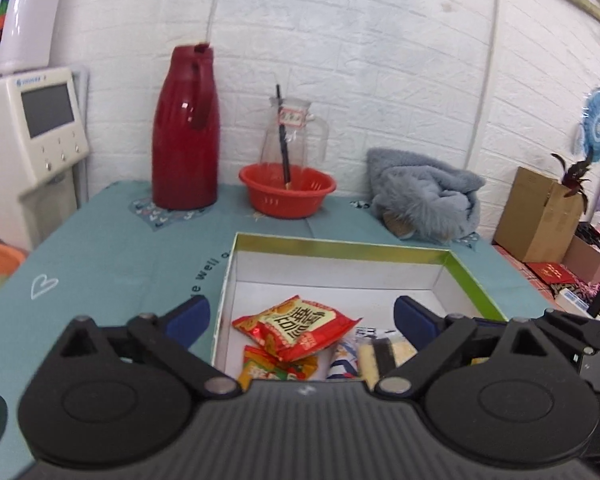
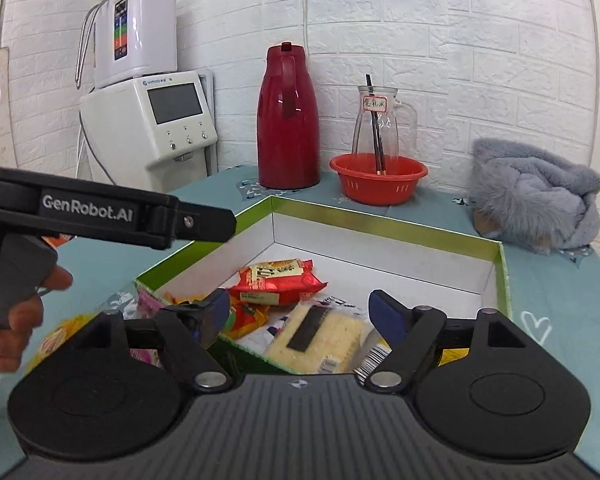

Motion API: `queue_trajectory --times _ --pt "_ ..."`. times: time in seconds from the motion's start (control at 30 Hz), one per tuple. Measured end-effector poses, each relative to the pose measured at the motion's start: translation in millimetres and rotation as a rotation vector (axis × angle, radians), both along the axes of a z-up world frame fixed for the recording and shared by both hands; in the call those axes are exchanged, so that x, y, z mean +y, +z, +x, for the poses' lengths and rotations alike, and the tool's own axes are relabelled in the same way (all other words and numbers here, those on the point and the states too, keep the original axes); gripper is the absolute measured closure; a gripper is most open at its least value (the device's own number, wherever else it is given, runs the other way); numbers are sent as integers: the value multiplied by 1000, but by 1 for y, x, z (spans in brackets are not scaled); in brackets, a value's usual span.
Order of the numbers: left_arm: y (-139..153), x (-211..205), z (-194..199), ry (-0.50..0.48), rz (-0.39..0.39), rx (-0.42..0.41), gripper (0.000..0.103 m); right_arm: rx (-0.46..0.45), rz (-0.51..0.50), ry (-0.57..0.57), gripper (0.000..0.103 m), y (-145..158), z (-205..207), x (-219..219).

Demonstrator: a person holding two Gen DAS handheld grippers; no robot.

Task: Organize snacks
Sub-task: 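Grasp the clear pastry pack with the right tool while the left tool grasps a red-white packet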

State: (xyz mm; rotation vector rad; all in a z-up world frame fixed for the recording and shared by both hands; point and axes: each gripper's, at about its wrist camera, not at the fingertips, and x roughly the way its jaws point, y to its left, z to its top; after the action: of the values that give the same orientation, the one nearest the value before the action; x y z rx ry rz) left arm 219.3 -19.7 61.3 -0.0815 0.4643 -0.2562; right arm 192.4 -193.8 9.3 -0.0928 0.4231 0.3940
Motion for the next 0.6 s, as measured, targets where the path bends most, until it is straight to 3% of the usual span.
queue_trajectory --times 0.27,0.47,0.6 --pt "17 -10 -69 -42 -4 -28 8 -52 -12 8 0 23 -75 -41" --pt "-4 -20 -115 -135 -77 10 8 -93 6 -78 0 19 -125 -81" --pt "-25 -32 -134 -206 -86 57 8 -25 34 -188 0 -4 -142 -104"
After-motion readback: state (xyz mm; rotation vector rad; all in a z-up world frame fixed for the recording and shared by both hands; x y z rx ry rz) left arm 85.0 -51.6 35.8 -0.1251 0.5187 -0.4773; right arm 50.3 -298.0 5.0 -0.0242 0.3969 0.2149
